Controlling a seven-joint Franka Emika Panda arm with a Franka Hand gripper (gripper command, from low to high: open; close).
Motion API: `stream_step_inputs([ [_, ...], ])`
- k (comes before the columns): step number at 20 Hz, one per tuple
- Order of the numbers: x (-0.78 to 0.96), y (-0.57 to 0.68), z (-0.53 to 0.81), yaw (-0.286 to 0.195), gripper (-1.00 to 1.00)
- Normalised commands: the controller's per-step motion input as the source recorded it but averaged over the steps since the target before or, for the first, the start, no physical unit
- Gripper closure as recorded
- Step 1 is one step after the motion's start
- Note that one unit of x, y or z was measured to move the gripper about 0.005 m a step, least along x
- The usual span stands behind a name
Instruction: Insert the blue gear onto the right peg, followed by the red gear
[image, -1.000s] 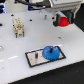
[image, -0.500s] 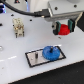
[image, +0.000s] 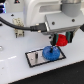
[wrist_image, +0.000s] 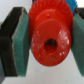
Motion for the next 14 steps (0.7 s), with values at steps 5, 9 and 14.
stream_step_inputs([
  [5,0.17,-0.08,-0.11,0.0,1.0],
  [9,0.08,-0.12,-0.19,0.0,1.0],
  [14,0.04,-0.1,-0.16,0.0,1.0],
])
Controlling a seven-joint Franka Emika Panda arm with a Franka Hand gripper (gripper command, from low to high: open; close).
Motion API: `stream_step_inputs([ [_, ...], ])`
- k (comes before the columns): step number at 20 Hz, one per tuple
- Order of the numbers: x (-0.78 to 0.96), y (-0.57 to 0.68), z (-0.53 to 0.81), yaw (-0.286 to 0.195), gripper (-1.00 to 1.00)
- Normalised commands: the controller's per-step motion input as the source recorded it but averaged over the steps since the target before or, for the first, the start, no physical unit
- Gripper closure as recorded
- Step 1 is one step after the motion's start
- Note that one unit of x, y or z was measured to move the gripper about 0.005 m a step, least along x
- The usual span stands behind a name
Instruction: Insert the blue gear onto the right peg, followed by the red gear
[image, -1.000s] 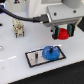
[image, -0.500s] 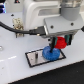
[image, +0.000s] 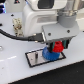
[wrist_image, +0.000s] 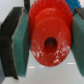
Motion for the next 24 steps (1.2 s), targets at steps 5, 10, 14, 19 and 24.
stream_step_inputs([
  [5,0.03,-0.29,0.37,0.0,1.0],
  [10,0.01,-0.05,0.06,0.0,1.0],
  [14,0.09,-0.11,-0.05,0.0,1.0],
  [19,0.14,-0.16,-0.13,0.0,1.0],
  [24,0.19,-0.14,-0.18,0.0,1.0],
])
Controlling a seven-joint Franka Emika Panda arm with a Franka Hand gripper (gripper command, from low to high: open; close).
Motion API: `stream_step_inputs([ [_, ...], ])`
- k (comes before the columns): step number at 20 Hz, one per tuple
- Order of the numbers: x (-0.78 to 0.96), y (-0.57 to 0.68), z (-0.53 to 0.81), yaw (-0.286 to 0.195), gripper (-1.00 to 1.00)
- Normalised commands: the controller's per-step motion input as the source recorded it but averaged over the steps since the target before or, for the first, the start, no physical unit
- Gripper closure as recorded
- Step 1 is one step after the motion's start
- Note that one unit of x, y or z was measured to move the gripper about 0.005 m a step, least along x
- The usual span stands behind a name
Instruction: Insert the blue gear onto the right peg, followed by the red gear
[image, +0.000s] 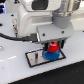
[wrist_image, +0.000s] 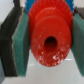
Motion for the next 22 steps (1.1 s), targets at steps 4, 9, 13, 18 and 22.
stream_step_inputs([
  [4,0.2,-0.03,-0.03,0.0,1.0],
  [9,0.2,0.0,-0.03,0.0,1.0],
  [13,0.13,-0.02,0.02,0.0,1.0],
  [18,0.1,0.02,-0.03,0.0,1.0],
  [22,0.04,0.09,0.35,0.0,-1.0],
])
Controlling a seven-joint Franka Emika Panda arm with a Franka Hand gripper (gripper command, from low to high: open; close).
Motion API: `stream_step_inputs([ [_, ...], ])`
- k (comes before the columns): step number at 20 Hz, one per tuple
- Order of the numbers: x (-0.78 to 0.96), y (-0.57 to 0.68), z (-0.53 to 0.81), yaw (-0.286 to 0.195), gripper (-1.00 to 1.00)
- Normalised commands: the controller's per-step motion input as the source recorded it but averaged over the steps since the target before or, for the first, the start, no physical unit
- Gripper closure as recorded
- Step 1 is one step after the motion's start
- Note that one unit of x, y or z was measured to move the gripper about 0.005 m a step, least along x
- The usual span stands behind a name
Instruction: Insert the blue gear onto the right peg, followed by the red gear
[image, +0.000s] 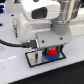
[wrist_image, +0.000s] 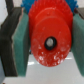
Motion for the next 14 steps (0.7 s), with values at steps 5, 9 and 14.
stream_step_inputs([
  [5,0.04,0.1,0.44,0.0,-1.0],
  [9,0.0,0.02,0.26,0.0,-1.0],
  [14,0.0,-0.01,0.0,0.0,-1.0],
])
